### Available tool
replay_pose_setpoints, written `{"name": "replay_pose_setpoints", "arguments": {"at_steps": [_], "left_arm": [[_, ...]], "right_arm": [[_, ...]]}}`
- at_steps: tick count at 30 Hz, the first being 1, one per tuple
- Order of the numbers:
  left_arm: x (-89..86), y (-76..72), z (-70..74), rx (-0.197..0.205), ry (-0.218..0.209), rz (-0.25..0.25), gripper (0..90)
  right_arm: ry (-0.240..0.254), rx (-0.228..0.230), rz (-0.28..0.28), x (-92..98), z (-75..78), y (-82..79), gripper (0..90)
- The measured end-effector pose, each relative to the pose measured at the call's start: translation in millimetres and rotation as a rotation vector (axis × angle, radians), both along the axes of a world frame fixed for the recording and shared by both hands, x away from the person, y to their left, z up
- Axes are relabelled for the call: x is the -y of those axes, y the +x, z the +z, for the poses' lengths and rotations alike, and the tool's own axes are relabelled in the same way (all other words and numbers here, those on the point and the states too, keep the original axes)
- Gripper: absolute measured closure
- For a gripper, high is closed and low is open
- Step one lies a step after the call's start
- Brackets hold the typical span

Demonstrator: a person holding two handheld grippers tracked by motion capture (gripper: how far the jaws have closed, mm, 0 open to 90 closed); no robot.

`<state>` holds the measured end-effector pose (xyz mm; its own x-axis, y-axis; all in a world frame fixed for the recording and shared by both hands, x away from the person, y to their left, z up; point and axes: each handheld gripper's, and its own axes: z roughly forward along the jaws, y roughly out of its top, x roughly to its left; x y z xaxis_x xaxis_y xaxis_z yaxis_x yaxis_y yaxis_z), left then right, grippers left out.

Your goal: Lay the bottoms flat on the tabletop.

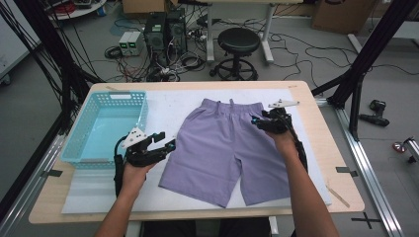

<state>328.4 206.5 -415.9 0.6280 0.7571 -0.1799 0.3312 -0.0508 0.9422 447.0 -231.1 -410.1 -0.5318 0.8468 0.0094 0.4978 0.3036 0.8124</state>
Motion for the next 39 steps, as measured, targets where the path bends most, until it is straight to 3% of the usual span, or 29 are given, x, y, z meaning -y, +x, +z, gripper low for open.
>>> {"name": "replay_pose_setpoints", "arguments": {"at_steps": [4, 8, 11, 15, 20, 25, 28, 32, 34, 36, 39], "left_arm": [[-2.5, 3.7, 4.8, -0.007, 0.001, 0.02, 27.4], [-2.7, 6.6, 5.1, -0.012, 0.01, 0.016, 27.1], [0.2, 7.1, 3.7, -0.022, 0.031, 0.001, 28.7], [2.4, 7.1, 2.4, -0.028, 0.041, -0.014, 31.3], [3.1, 7.9, 1.5, -0.041, 0.046, -0.014, 32.0], [3.8, 4.9, 2.2, -0.041, 0.053, -0.01, 33.7], [4.5, 0.3, 1.4, -0.041, 0.057, -0.004, 33.8], [2.6, -3.6, 4.4, -0.034, 0.055, 0.005, 34.1], [1.4, -3.7, 4.5, -0.033, 0.055, 0.008, 34.1], [0.8, -3.3, 3.9, -0.036, 0.053, 0.011, 34.1], [0.1, -3.8, 4.5, -0.035, 0.047, 0.014, 34.1]], "right_arm": [[0.0, -0.027, 0.036, -22.3, -0.8, 22.5, 47.5], [-0.02, -0.055, 0.078, -41.3, -6.4, 34.2, 48.6], [-0.042, -0.084, 0.121, -51.0, -12.8, 43.5, 65.5], [-0.068, -0.126, 0.127, -64.6, -23.5, 54.4, 72.8], [-0.12, -0.149, 0.094, -74.0, -37.2, 65.6, 72.1], [-0.121, -0.144, 0.034, -75.7, -38.3, 78.4, 58.6], [-0.158, -0.13, 0.039, -79.3, -39.5, 84.5, 54.8], [-0.133, -0.126, 0.013, -80.0, -39.6, 87.1, 52.0], [-0.063, -0.102, 0.011, -80.3, -33.3, 83.9, 53.6], [0.001, -0.083, 0.056, -85.3, -27.0, 80.3, 55.6], [-0.034, -0.111, 0.131, -101.2, -30.2, 80.9, 61.6]]}}
